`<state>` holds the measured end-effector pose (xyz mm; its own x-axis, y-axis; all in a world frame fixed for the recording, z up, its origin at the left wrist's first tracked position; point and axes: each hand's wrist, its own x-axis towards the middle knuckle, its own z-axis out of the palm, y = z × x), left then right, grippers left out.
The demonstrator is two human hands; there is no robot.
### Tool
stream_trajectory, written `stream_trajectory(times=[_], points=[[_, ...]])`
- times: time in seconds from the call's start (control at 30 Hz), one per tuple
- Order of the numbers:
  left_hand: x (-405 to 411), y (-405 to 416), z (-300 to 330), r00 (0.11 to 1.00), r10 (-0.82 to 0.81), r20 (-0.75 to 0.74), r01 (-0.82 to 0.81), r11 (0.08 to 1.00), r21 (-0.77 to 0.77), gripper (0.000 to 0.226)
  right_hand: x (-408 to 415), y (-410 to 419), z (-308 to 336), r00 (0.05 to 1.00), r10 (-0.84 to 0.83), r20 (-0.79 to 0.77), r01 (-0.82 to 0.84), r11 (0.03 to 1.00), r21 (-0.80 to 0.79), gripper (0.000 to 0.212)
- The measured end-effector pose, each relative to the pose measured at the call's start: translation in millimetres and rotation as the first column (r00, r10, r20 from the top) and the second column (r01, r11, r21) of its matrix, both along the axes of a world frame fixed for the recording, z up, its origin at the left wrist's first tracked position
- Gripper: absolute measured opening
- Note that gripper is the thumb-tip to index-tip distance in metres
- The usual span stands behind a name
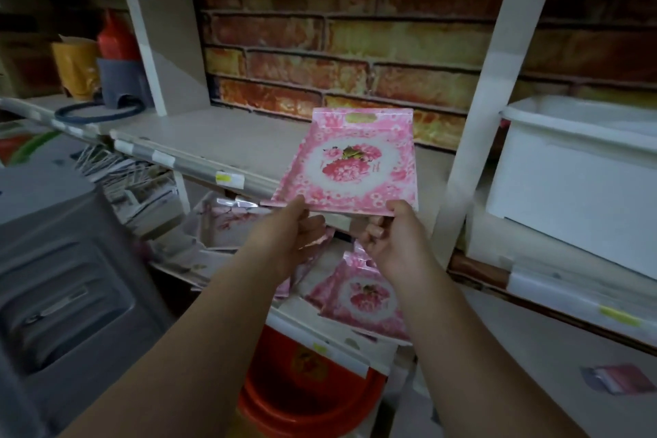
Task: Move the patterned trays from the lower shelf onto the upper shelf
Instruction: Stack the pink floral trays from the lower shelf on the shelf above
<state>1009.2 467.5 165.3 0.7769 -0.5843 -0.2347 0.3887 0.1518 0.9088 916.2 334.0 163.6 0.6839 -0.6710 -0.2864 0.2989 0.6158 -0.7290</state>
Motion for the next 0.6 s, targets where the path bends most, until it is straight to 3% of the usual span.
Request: stream_trajectory(times=[0.23, 0.43, 0.5, 0.6], points=[[35.8, -47.0, 12.2, 0.991, -0.129, 0.045, 0.124, 0.987, 0.104, 0.027, 22.2, -31.2, 0.4, 0.991, -0.129, -0.029, 0.131, 0.990, 0.054, 0.013], [74.6, -69.8, 2.3, 0.949, -0.314, -0.008, 0.312, 0.943, 0.117, 0.027, 39.8, -42.2, -4.5, 0.969, -0.242, -0.050, 0.243, 0.970, 0.028, 0.009], [88.6, -77.3, -1.6, 0.925, -0.379, -0.016, 0.378, 0.920, 0.103, 0.027, 44.7, -42.4, -3.0, 0.959, -0.271, -0.080, 0.271, 0.963, -0.017, 0.017], [104.5, -86.6, 0.5, 0.879, -0.476, -0.011, 0.475, 0.877, 0.074, 0.028, 47.4, -42.2, 0.9, 0.935, -0.262, -0.239, 0.239, 0.964, -0.120, 0.046]])
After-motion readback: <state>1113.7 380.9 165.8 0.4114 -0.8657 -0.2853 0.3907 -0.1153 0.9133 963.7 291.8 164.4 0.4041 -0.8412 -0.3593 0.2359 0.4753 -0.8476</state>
